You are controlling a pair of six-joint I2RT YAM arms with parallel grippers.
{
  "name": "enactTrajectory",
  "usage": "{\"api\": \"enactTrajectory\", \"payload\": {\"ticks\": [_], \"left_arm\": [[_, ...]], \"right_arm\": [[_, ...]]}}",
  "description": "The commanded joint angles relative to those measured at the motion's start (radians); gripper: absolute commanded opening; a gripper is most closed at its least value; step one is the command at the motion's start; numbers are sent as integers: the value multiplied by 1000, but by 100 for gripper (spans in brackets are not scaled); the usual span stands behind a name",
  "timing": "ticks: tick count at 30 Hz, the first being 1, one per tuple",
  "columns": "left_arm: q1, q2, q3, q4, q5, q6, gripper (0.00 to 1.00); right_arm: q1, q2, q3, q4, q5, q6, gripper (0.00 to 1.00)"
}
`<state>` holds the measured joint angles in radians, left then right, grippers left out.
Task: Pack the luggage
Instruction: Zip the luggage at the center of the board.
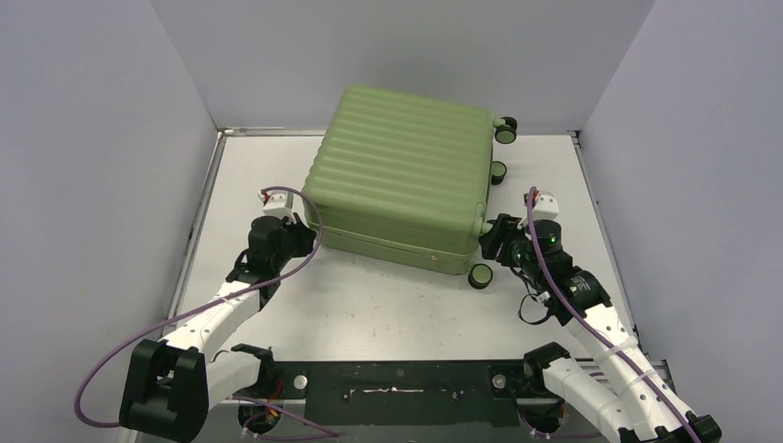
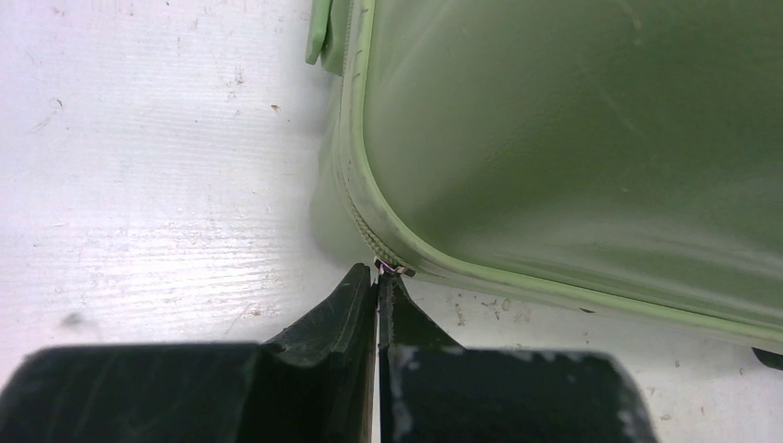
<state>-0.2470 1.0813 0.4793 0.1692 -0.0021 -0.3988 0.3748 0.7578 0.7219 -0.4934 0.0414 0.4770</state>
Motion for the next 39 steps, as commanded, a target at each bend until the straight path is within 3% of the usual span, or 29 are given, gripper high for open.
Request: {"api": "enactTrajectory", "payload": {"ticks": [1, 9, 14, 33, 39], "left_arm": [[81, -24, 37, 26, -141, 120, 0], [124, -4, 103, -51, 53, 323, 0], [136, -3, 123, -106, 105, 375, 0], [187, 33, 48, 50, -57, 262, 0], [189, 39, 47, 71, 27, 237, 0]], "right_arm": [[-14, 5, -16, 16, 98, -20, 0], [-5, -5, -18, 20, 89, -23, 0], [2, -12, -21, 24, 89, -26, 0], [26, -20, -19, 12, 92, -25, 0], [26, -17, -18, 14, 88, -23, 0]]}}
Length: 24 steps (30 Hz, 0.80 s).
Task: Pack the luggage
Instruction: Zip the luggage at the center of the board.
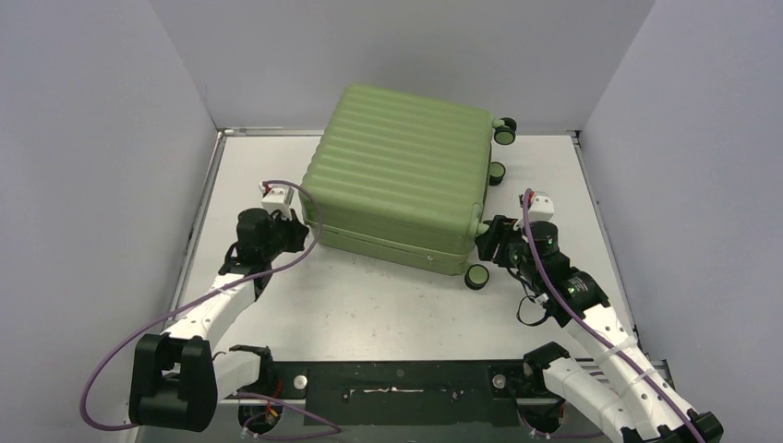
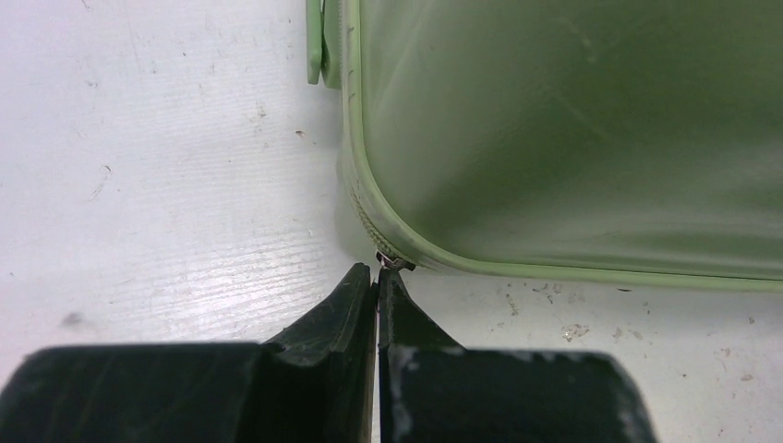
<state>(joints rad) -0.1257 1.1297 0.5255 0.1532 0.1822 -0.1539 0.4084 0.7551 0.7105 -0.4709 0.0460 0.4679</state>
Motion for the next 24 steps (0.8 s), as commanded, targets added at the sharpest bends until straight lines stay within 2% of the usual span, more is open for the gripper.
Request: {"api": "enactTrajectory", "payload": {"ticks": [1, 4, 10, 14, 24], "left_arm": [[66, -25, -7, 93, -119, -11, 0], [53, -81, -21, 47, -48, 12, 0], [53, -122, -20, -32, -151, 76, 0], [54, -68, -11, 32, -210, 43, 0], [55, 61, 30, 167, -257, 27, 0]], "right_arm": [[-9, -14, -6, -9, 83, -15, 0], [-8, -16, -3, -12, 86, -18, 0], [-7, -4, -14, 5, 75, -17, 0], [-7, 4, -11, 3, 69, -16, 0], [-3, -2, -9, -6, 70, -21, 0]]}}
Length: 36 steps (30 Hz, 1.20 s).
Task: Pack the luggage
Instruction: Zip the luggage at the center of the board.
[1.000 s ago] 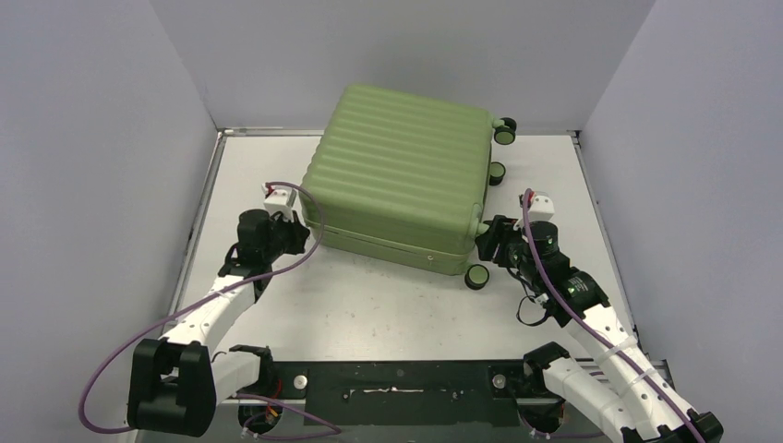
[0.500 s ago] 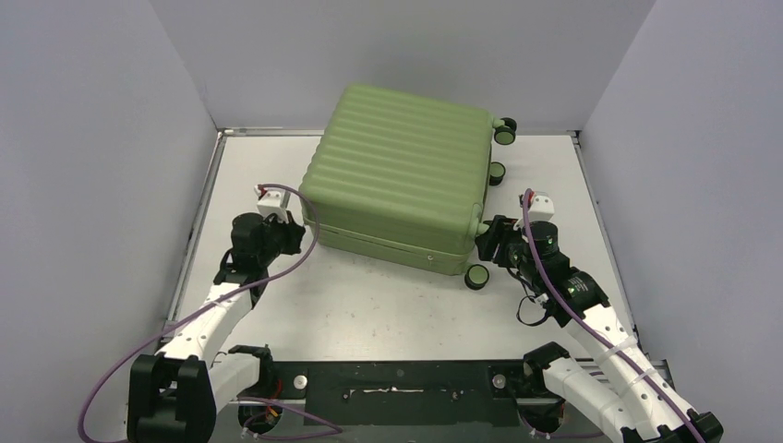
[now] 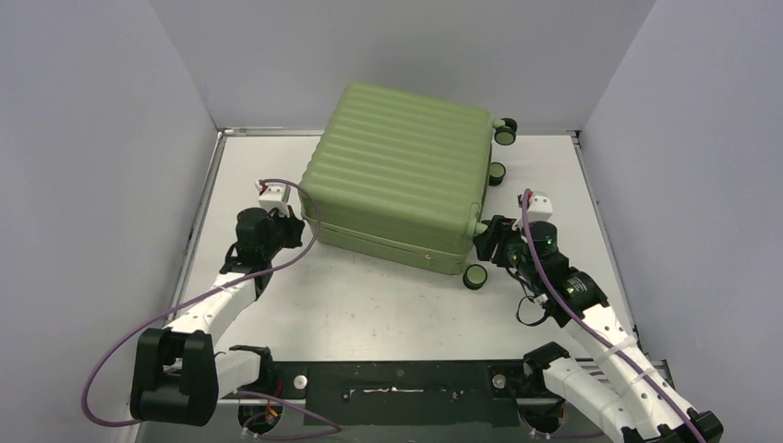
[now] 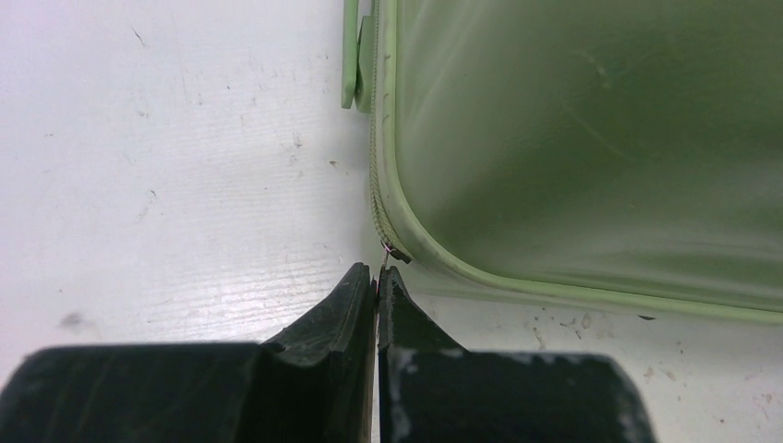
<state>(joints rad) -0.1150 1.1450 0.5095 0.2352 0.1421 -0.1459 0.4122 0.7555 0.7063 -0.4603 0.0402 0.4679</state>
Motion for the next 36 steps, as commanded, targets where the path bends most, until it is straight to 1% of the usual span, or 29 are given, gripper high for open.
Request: {"api": "enactTrajectory", "payload": {"ticks": [1, 8, 14, 20, 25, 27, 36], "left_arm": [[44, 51, 49, 93, -223, 19, 0], [47, 102, 76, 168, -232, 19, 0], [69, 126, 63, 267, -224, -3, 0], [92, 166, 53, 397, -178, -43, 0], [95, 223, 72, 467, -142, -50, 0], [97, 245, 83, 485, -106, -46, 0], [106, 330, 118, 585, -76, -46, 0]], "right_arm": [[-5, 0, -5, -17, 77, -23, 0], [1, 2, -11, -12, 77, -28, 0], [12, 2, -17, -5, 76, -36, 0], [28, -3, -18, -8, 83, -39, 0], [43, -5, -19, -9, 87, -38, 0], [46, -4, -19, -9, 89, -38, 0], [60, -8, -21, -12, 93, -38, 0]]}}
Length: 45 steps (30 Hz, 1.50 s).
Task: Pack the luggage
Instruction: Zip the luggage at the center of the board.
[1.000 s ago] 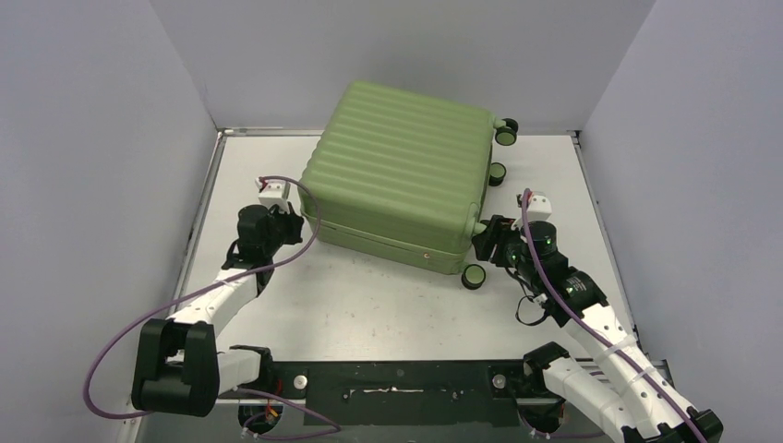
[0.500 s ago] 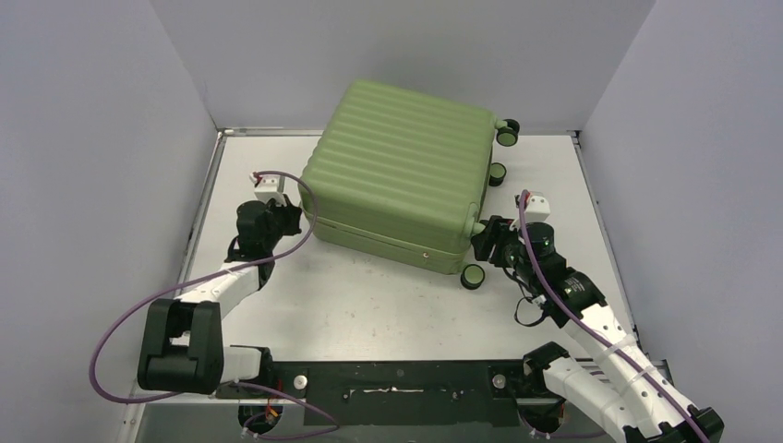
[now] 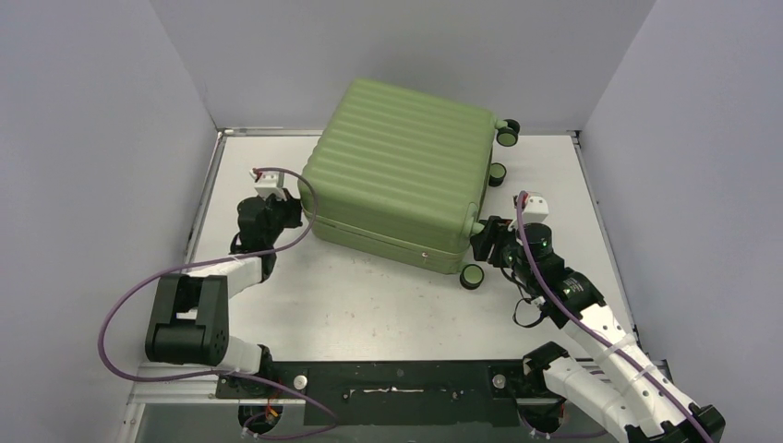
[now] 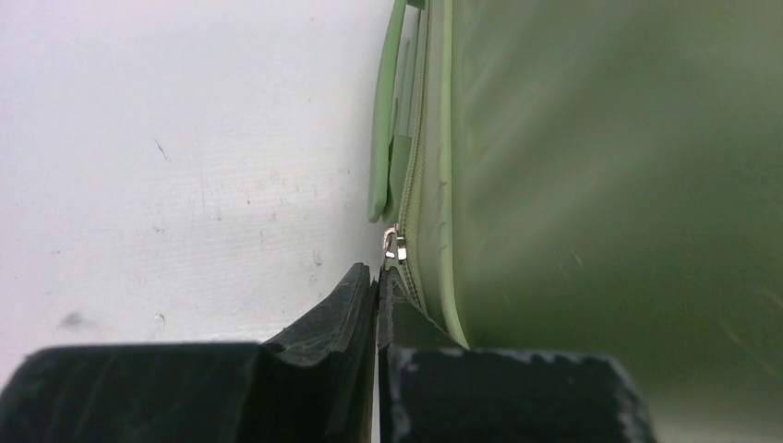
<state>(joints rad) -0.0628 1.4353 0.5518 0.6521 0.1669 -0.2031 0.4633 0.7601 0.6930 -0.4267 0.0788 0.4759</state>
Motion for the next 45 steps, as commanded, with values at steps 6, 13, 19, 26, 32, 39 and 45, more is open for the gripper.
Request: {"api": "enactTrajectory", "payload": {"ticks": [6, 13, 19, 26, 32, 39, 45], "left_arm": [[55, 129, 90, 322, -18, -1, 0], [71, 233, 121, 483, 124, -62, 0], [127, 279, 94, 675, 315, -204, 0], [113, 359, 150, 748, 509, -308, 0], [104, 492, 249, 884, 609, -472, 0], [94, 542, 327, 910, 608, -538, 0], [47, 508, 303, 883, 604, -489, 0]], "right_arm": [[28, -8, -4, -55, 64, -43, 0], [45, -5, 0, -62, 75, -39, 0], [55, -21, -1, -53, 53, -53, 0], [58, -28, 7, -59, 44, -57, 0], [68, -38, 16, -75, 50, -53, 0], [78, -29, 24, -84, 58, -48, 0], [78, -28, 38, -96, 70, -45, 0]]}}
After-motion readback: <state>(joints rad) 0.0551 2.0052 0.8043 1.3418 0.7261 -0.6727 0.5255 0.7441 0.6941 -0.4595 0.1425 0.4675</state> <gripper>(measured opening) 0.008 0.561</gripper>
